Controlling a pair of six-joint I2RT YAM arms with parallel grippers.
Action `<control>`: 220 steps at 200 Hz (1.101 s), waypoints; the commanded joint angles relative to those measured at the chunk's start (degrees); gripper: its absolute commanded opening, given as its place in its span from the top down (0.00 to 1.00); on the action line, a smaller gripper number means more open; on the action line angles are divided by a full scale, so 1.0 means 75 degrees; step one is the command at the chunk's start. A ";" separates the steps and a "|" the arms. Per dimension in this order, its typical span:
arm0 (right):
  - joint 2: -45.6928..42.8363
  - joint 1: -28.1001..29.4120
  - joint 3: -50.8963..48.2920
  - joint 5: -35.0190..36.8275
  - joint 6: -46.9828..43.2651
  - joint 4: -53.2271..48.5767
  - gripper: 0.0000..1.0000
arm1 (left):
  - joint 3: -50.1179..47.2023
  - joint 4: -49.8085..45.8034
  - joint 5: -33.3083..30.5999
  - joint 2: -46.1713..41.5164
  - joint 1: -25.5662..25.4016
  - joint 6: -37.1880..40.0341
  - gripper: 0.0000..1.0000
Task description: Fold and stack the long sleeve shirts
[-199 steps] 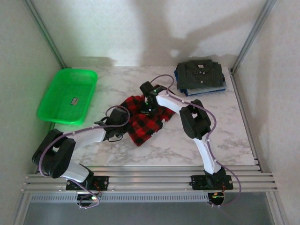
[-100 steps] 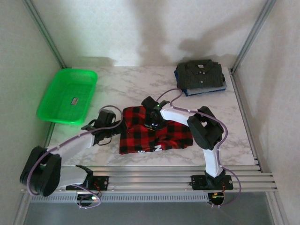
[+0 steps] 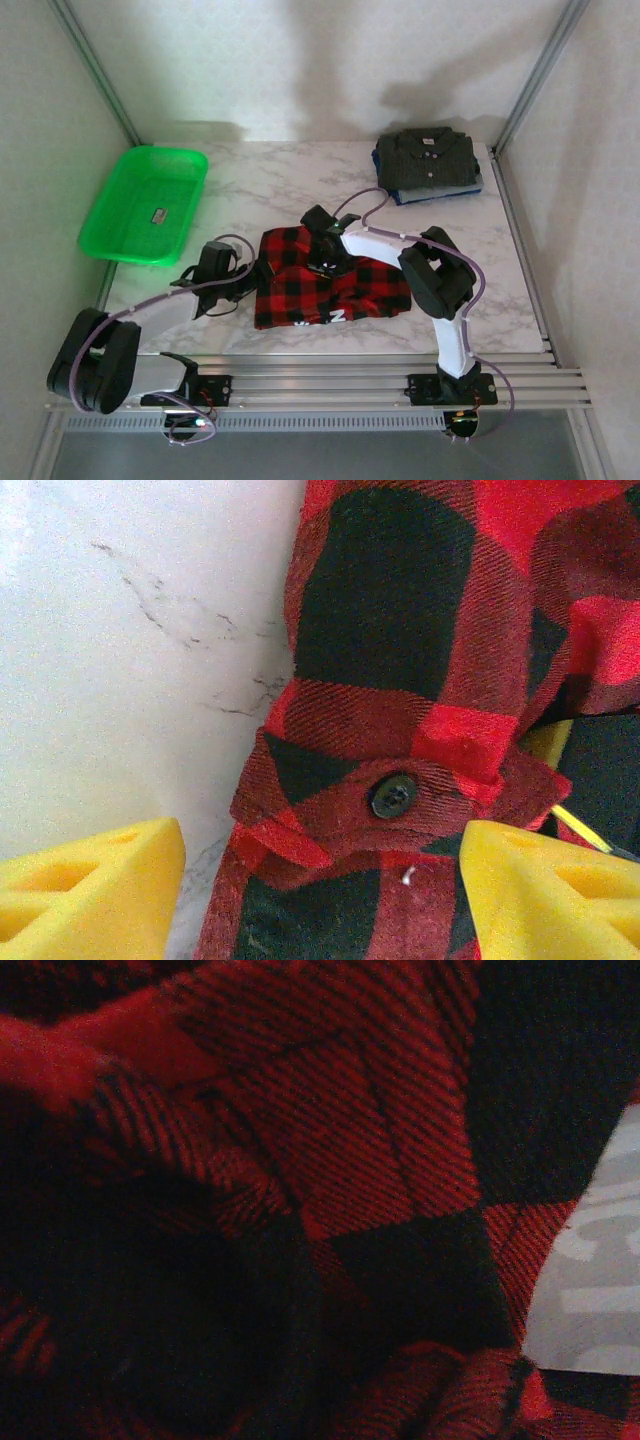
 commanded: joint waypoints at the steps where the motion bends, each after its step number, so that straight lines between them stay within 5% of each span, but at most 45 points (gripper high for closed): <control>1: 0.0239 0.0089 -0.0006 0.0385 0.0048 -0.0498 0.89 | 0.0080 0.0373 0.0458 0.0569 0.0106 0.0327 0.28; 62: 0.0223 0.0141 -0.0024 0.0388 0.0053 -0.0475 0.89 | 0.1059 0.0128 0.0718 0.1255 -0.0110 0.0990 0.39; 103: 0.0228 0.0157 -0.0106 0.0370 0.0165 -0.0356 0.89 | 0.1559 -0.0225 0.0558 0.1656 -0.0664 0.1121 0.58; 147: 0.0102 0.0164 -0.0246 0.0451 0.0198 -0.0380 0.89 | 0.2007 -0.1860 -0.0641 0.1129 -0.0401 0.1654 0.87; 220: -0.0354 0.0204 -0.0339 0.0530 0.0363 0.0182 0.89 | 0.3265 -0.4430 -0.2726 -0.0037 -0.0355 0.2409 0.99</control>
